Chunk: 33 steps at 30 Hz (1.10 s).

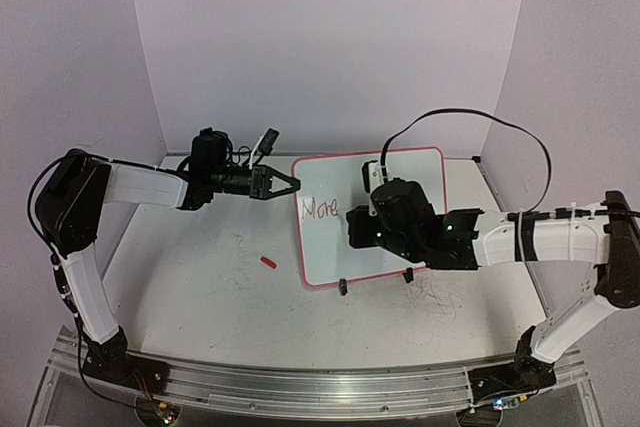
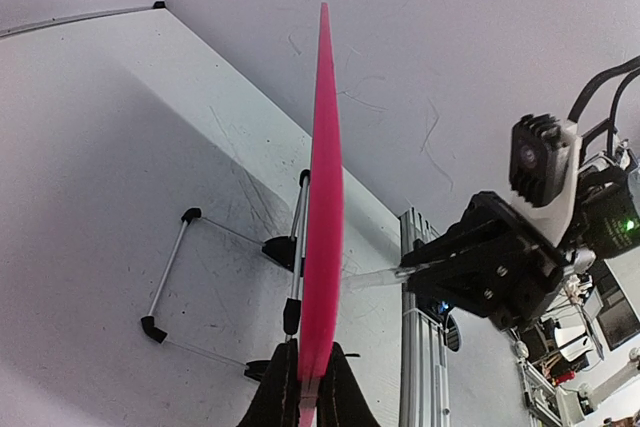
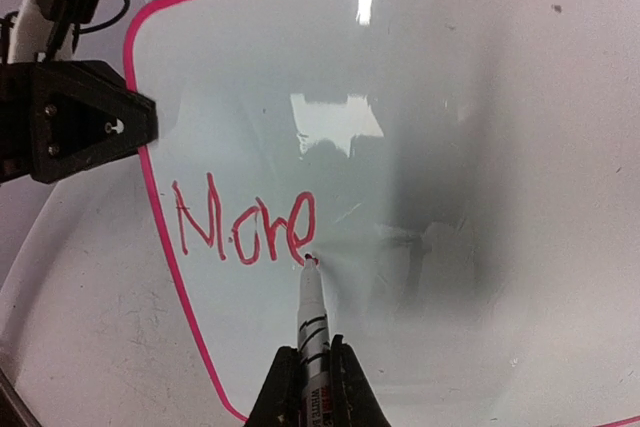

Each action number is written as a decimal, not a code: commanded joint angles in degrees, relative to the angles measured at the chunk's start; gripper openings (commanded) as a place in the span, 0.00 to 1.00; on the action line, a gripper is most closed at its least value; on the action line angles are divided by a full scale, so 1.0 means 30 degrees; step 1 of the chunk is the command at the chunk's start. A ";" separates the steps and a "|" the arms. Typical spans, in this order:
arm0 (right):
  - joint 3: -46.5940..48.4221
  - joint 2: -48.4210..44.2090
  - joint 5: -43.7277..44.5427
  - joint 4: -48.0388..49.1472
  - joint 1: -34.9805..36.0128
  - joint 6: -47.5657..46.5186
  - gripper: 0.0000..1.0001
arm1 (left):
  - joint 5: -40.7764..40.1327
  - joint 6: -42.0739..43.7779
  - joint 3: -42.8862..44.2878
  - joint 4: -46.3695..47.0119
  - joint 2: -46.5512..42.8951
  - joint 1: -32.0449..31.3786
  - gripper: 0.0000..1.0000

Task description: Write a sentence on the whiteboard

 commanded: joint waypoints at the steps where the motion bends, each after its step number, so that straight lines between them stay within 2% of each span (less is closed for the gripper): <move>1: -0.0695 -0.3963 -0.0412 0.0666 -0.0130 -0.1427 0.00 | 0.0508 -0.0204 -0.0249 0.0343 -0.1048 -0.0071 0.03; 4: -0.2395 -0.5993 0.0378 0.0518 -0.0212 -0.1836 0.00 | 0.0459 -0.0184 -0.0231 0.0329 -0.1056 -0.0020 0.12; 5: -0.2702 -0.6432 0.0438 0.0466 -0.0251 -0.1882 0.00 | 0.0381 -0.0133 -0.0257 0.0306 -0.1081 -0.0012 0.18; 9: -0.2993 -0.7474 0.0542 0.0385 -0.0277 -0.2164 0.00 | 0.0106 -0.0102 -0.0292 0.0100 -0.1165 0.0260 0.34; 15: -0.2326 -0.6382 0.0624 0.1537 -0.0318 -0.4309 0.00 | -0.1261 -0.0004 -0.0215 -0.0979 -0.2060 0.0741 0.52; 19: -0.1591 -0.5030 -0.0469 0.2766 -0.0521 -0.6493 0.00 | -0.2101 -0.0139 -0.0383 -0.1713 -0.2225 0.0760 0.59; 21: -0.0689 -0.4198 -0.1233 0.2696 -0.0799 -0.6978 0.00 | -0.2370 -0.0746 -0.0560 -0.1788 -0.2013 0.0771 0.68; 27: 0.0988 -0.3157 -0.2662 0.0628 -0.1380 -0.6482 0.00 | -0.3156 -0.2057 -0.0493 -0.1856 -0.2457 0.0664 0.68; 33: -0.0831 -0.3973 -0.2025 0.1701 -0.1384 -0.5142 0.00 | -0.3233 -0.2249 -0.0392 -0.1853 -0.2186 0.0424 0.67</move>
